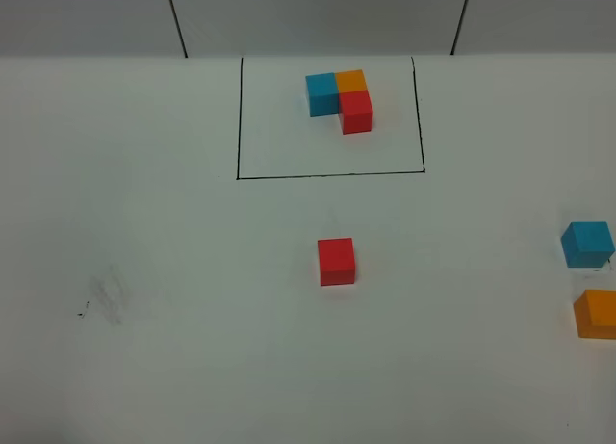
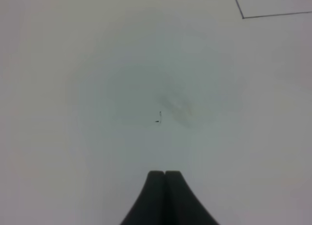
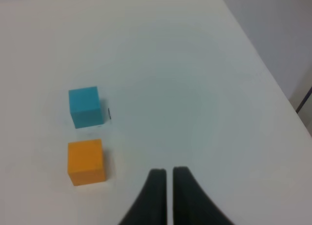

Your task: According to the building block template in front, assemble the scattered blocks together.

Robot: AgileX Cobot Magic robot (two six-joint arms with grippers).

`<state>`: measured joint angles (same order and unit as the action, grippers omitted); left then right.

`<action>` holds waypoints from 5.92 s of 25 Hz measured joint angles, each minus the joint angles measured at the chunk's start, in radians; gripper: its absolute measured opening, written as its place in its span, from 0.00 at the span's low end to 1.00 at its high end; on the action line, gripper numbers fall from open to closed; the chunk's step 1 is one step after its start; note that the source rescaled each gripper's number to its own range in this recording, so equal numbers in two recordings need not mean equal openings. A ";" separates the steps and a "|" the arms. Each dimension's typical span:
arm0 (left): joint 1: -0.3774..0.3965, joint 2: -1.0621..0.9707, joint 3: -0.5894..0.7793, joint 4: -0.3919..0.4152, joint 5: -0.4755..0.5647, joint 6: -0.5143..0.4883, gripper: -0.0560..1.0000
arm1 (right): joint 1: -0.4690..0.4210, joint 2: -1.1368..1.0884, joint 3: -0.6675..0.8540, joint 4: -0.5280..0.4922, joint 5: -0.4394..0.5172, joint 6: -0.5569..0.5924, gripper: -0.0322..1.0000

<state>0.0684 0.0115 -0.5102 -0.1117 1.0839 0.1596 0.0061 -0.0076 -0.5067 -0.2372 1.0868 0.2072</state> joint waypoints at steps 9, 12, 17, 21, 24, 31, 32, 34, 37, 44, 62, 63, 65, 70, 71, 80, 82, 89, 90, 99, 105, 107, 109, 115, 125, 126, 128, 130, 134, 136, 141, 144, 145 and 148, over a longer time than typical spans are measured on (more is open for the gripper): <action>-0.044 -0.017 0.000 -0.002 0.000 0.003 0.05 | 0.000 0.000 0.000 0.000 0.000 0.000 0.03; -0.039 -0.017 0.000 -0.002 0.000 0.003 0.05 | 0.000 0.000 0.000 0.000 0.000 0.000 0.03; -0.039 -0.017 0.000 -0.002 0.000 0.003 0.05 | 0.000 0.000 0.000 0.000 0.000 0.000 0.03; -0.039 -0.017 0.000 -0.002 0.000 0.003 0.05 | 0.000 0.000 0.000 0.000 0.000 0.000 0.03; -0.039 -0.017 0.000 -0.002 0.000 0.003 0.05 | 0.000 0.000 0.000 0.000 0.000 0.000 0.03; -0.039 -0.017 0.000 -0.002 0.000 0.003 0.05 | 0.000 0.000 0.000 0.000 0.000 0.000 0.03; -0.039 -0.017 0.000 -0.002 0.000 0.003 0.05 | 0.000 0.000 0.000 0.000 0.000 0.000 0.03; -0.039 -0.017 0.000 -0.002 0.000 0.003 0.05 | 0.000 0.000 0.000 0.000 0.000 0.000 0.03; -0.039 -0.017 0.000 -0.002 0.000 0.003 0.05 | 0.000 0.000 0.000 0.000 0.000 0.000 0.03; -0.039 -0.017 0.000 -0.002 0.000 0.003 0.05 | 0.000 0.000 0.000 0.000 0.000 0.000 0.03; -0.039 -0.017 0.000 -0.002 0.000 0.005 0.05 | 0.000 0.000 0.000 0.000 0.000 0.000 0.03; -0.039 -0.017 0.000 -0.002 0.000 0.005 0.05 | 0.000 0.000 0.000 0.000 0.000 0.000 0.03; -0.039 -0.017 0.000 -0.002 0.000 0.005 0.05 | 0.000 0.000 0.000 0.000 0.000 0.000 0.03; -0.039 -0.017 0.000 -0.002 0.000 0.005 0.05 | 0.000 0.000 0.000 0.001 0.000 -0.004 0.10; -0.039 -0.017 0.000 -0.002 0.000 0.005 0.05 | 0.000 0.000 0.000 0.003 0.000 -0.008 0.13; -0.039 -0.017 0.000 -0.002 0.000 0.005 0.05 | 0.000 0.000 0.000 0.025 0.000 -0.011 0.32; -0.039 -0.017 0.000 -0.002 0.000 0.005 0.05 | 0.000 0.000 0.000 0.027 0.000 -0.011 0.32; -0.039 -0.017 0.000 -0.002 0.000 0.005 0.05 | 0.000 0.000 0.000 0.052 0.000 -0.012 0.34; -0.039 -0.017 0.000 -0.002 0.000 0.005 0.05 | 0.000 0.000 0.000 0.057 0.000 -0.014 0.37; -0.039 -0.017 0.000 -0.002 0.000 0.005 0.05 | 0.000 0.000 0.000 0.081 -0.001 -0.020 0.94; -0.039 -0.017 0.000 -0.002 0.000 0.005 0.05 | 0.000 0.000 0.000 0.091 -0.001 -0.019 1.00; -0.039 -0.017 0.000 -0.002 0.000 0.005 0.05 | 0.000 0.000 0.000 0.097 -0.001 -0.019 0.99; -0.039 -0.017 0.000 -0.002 0.000 0.005 0.05 | 0.000 0.000 0.000 0.097 -0.001 -0.019 0.94; -0.039 -0.017 0.000 -0.002 0.000 0.005 0.05 | 0.000 0.000 0.000 0.097 -0.001 -0.019 0.68; -0.039 -0.017 0.000 -0.002 0.000 0.005 0.05 | 0.000 0.000 0.000 0.084 -0.001 -0.130 0.76; -0.039 -0.017 0.000 -0.002 0.000 0.005 0.05 | 0.000 0.000 0.000 0.084 -0.001 -0.140 0.84; -0.039 -0.017 0.000 -0.002 0.000 0.005 0.05 | 0.000 0.000 0.000 0.084 -0.001 -0.144 0.94; -0.039 -0.017 0.000 -0.002 0.000 0.005 0.05 | 0.000 0.000 0.000 0.084 -0.001 -0.138 0.98; -0.039 -0.017 0.000 -0.002 0.000 0.005 0.05 | 0.000 0.000 -0.012 0.084 -0.001 -0.114 1.00; -0.039 -0.017 0.000 -0.002 0.000 0.005 0.05 | 0.000 0.016 -0.035 0.084 0.000 -0.112 1.00; -0.039 -0.017 0.000 -0.002 0.000 0.005 0.05 | 0.000 0.135 -0.098 0.084 0.012 -0.113 0.98; -0.039 -0.017 0.000 -0.002 0.000 0.005 0.05 | 0.000 0.232 -0.132 0.084 0.009 -0.116 0.97; -0.039 -0.017 0.000 -0.002 0.000 0.005 0.05 | 0.000 0.269 -0.141 0.084 0.005 -0.117 0.97; -0.039 -0.017 0.000 -0.002 0.000 0.005 0.05 | 0.000 0.376 -0.151 0.085 -0.016 -0.117 0.97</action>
<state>0.0292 -0.0054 -0.5102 -0.1140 1.0839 0.1646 0.0061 0.3682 -0.6577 -0.1519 1.0710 0.0906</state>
